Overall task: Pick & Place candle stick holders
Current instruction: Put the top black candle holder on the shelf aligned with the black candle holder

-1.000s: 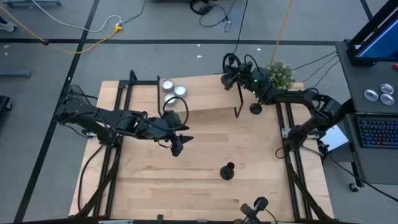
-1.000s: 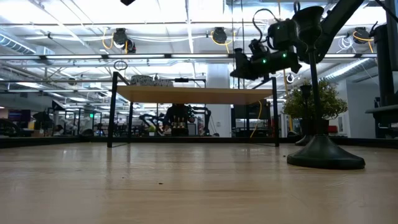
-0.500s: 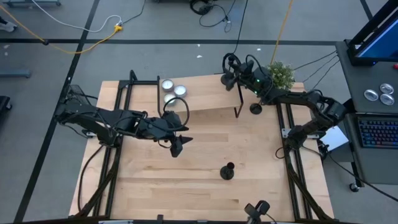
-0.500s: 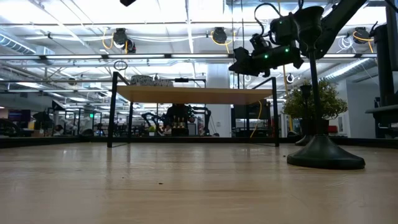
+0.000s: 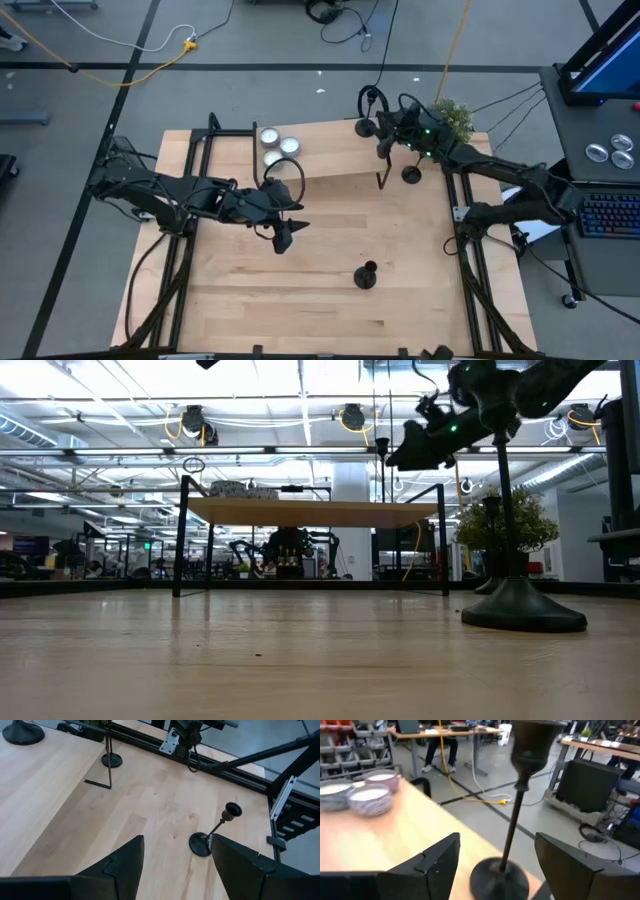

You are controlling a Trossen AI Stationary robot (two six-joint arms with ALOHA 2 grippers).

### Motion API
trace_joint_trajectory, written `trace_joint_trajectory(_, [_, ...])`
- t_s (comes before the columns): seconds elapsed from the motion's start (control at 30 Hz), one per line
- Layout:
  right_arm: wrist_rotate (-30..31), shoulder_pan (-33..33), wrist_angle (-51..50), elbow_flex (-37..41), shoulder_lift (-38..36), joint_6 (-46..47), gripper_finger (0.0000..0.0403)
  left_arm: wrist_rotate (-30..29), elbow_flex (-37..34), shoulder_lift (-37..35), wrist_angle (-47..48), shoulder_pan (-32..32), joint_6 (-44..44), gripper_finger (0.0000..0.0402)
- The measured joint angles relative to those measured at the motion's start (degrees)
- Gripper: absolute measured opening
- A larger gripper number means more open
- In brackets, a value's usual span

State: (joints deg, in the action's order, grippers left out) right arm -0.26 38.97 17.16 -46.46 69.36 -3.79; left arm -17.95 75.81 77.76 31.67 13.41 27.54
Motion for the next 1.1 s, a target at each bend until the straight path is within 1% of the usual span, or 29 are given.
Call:
trace_joint_trajectory(0.07, [0.01, -0.91, -2.57, 0.0, -2.76, -0.2, 0.0253, 0.49, 0.0, 0.0, 0.64, -0.23, -0.53, 0.0234])
trace_joint_trajectory(0.17, [-0.01, -2.48, -7.12, 0.0, -7.12, -0.37, 0.0253, 3.02, -0.83, -0.02, 1.37, -1.11, -0.85, 0.0234])
trace_joint_trajectory(0.3, [0.08, -4.54, -15.1, 0.0, -13.42, -0.37, 0.0254, 6.09, -5.43, -0.66, 0.13, -2.71, 0.16, 0.0234])
trace_joint_trajectory(0.37, [0.52, -5.26, -20.72, 0.0, -16.33, -0.37, 0.0254, 8.09, -8.42, -1.5, -3.62, -3.68, 0.6, 0.0235])
trace_joint_trajectory(0.43, [3.25, -5.81, -26.63, 0.0, -19.13, -0.38, 0.0254, 10.15, -12.1, -3.37, -7.12, -4.52, 0.49, 0.0235])
trace_joint_trajectory(0.57, [11.92, -6.47, -37.09, 0.0, -23.78, 1.21, 0.0254, 13.09, -18.55, -8.65, -14.92, -6.18, -0.28, 0.0235])
trace_joint_trajectory(0.63, [14.96, -6.46, -40.38, 0.0, -25.51, 4.67, 0.0254, 13.0, -21.0, -12.38, -16.57, -6.49, -1.06, 0.0234])
trace_joint_trajectory(0.73, [17.47, -6.42, -44.31, -0.02, -27.04, 10.59, 0.0254, 11.44, -24.41, -18.42, -16.27, -6.43, -1.55, 0.0234])
trace_joint_trajectory(0.87, [20.47, -6.39, -48.39, -0.03, -27.36, 17.91, 0.0254, 8.53, -28.36, -25.93, -16.52, -5.59, -1.27, 0.0234])
trace_joint_trajectory(0.97, [22.79, -6.33, -50.87, -0.04, -27.25, 23.85, 0.0252, 6.89, -30.93, -29.94, -16.66, -4.67, 0.04, 0.0234])
trace_joint_trajectory(1.1, [23.14, -6.31, -52.13, -0.04, -27.25, 30.26, 0.024, 5.85, -33.02, -32.64, -16.49, -3.78, 1.45, 0.0234])
